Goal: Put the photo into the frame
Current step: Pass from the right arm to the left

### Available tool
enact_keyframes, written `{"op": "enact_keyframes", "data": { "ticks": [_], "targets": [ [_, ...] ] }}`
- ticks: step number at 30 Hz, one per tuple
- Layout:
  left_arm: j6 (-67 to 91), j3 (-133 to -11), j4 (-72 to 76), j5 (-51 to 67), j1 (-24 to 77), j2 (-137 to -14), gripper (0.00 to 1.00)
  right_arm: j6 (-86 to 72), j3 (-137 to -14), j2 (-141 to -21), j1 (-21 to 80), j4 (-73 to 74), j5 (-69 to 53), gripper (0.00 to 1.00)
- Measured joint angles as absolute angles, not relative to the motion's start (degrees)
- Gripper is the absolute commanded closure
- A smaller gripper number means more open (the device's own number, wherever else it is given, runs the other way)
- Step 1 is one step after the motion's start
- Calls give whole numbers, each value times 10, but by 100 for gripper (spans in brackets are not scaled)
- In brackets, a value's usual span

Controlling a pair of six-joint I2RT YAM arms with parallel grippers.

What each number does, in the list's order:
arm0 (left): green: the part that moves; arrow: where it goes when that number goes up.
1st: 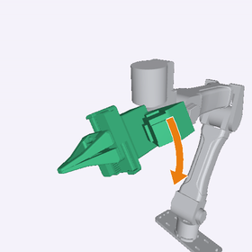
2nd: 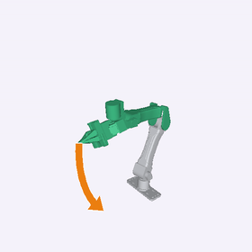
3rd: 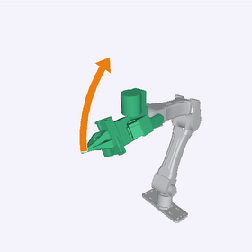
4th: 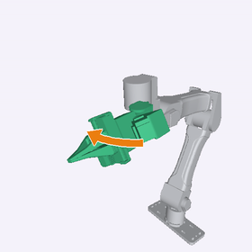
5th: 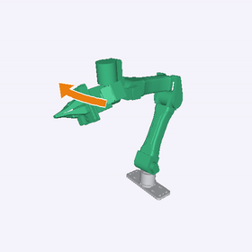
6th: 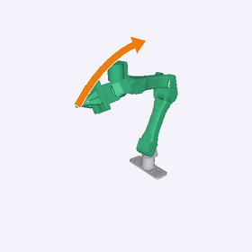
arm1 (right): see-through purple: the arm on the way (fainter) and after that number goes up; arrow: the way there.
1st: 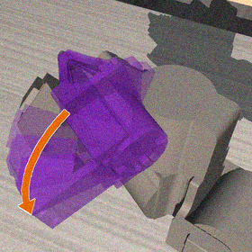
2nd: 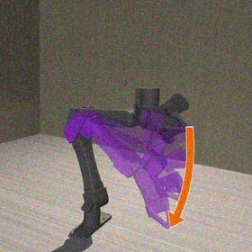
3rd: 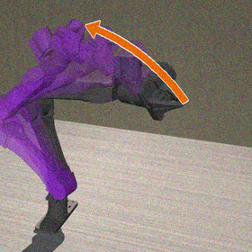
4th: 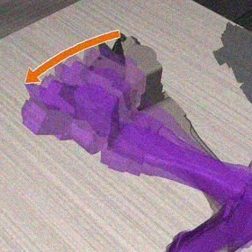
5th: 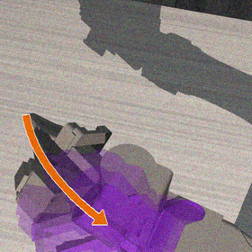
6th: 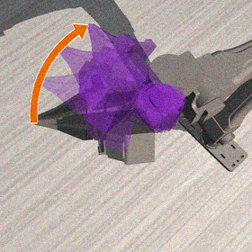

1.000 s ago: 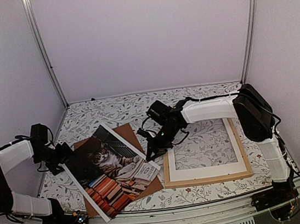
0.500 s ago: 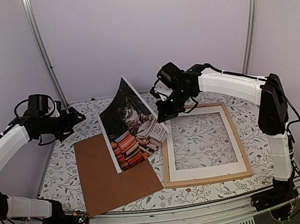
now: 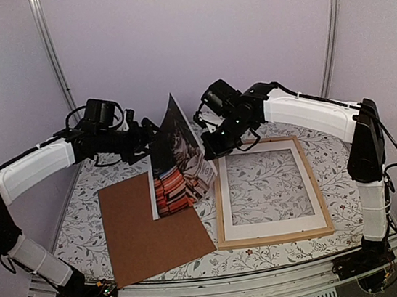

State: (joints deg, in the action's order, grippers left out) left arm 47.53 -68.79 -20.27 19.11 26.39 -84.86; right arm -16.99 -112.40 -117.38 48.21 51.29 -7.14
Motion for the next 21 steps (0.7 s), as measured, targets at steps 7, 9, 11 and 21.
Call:
{"op": "enact_keyframes", "data": {
  "ticks": [7, 9, 11, 21],
  "targets": [
    [496, -745, -178, 199, 311, -935, 9, -176, -1120, -1174, 503, 496, -72, 100],
    [497, -759, -177, 199, 322, -956, 9, -180, -1120, -1174, 507, 492, -72, 100],
    [497, -770, -177, 199, 331, -973, 9, -182, -1119, -1174, 509, 488, -74, 100],
    [494, -809, -182, 189, 349, -1018, 17, -191, -1108, -1175, 520, 471, -80, 100]
  ]
}}
